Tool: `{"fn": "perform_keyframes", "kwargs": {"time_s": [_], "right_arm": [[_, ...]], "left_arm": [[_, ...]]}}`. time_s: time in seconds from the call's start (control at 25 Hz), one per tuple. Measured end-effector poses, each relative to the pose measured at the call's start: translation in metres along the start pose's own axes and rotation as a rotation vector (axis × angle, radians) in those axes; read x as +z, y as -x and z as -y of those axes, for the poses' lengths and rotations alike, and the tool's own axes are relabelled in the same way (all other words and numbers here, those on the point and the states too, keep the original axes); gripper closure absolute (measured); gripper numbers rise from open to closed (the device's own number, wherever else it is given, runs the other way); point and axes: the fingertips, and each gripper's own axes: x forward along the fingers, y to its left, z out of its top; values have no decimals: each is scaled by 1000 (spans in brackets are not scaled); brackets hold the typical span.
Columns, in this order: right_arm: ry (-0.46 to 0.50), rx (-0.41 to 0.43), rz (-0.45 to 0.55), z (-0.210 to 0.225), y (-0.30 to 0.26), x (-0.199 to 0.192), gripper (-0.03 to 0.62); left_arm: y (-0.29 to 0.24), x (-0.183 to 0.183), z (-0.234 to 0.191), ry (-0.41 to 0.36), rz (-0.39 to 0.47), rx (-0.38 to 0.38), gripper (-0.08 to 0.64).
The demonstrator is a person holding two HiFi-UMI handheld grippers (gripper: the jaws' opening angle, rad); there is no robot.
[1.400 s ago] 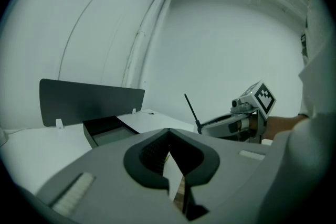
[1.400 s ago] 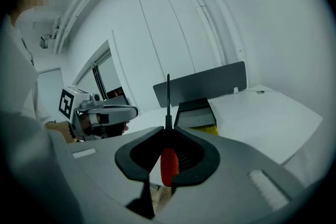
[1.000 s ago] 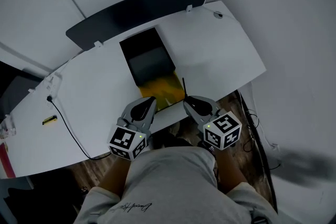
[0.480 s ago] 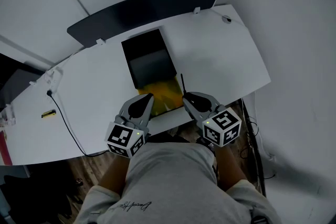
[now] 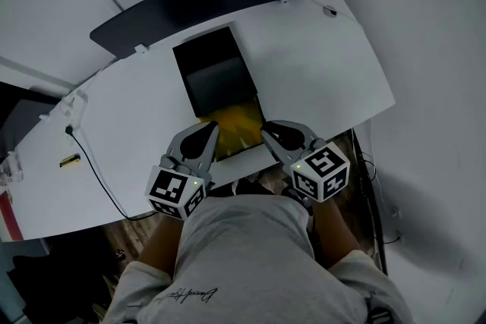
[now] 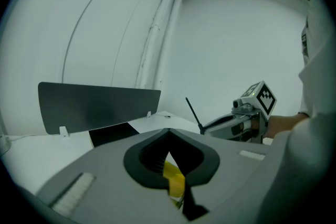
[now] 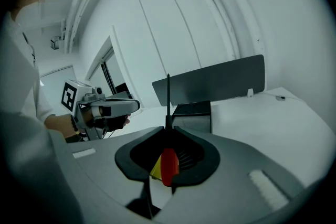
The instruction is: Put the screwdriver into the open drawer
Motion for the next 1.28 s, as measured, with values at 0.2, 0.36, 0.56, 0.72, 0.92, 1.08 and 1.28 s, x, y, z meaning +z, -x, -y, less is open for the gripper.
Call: {"fn": "perform_keyframes", "kwargs": {"time_s": [0.2,0.36,0.56,0.72,0.92,1.08,1.28], "right_arm": [[-7,-27,-7,5,-6,1,518],[-15,-44,-33,10,-15,-2,518],[6,-52,-72,11,-26,-7,518],[22,-61,-99,14,-34,-13,518],[38,-67,-144,17,-44,-24,518],[59,-70,-173,21,-52,-36,518],[78,-67,-208,24,-60,-50,518]], "left_arm": [[-2,-2,-11,1,-15,-15,560],[-5,-4,-26,32,-24,-11,560],[-7,-12,-39,35,-40,-6,560],[-10,-20,-48,49,-50,-4,560],[-10,-32,-58,65,-71,4,560],[-11,-44,-65,65,-80,13,560],[-11,-56,-71,75,-89,25,560]]}}
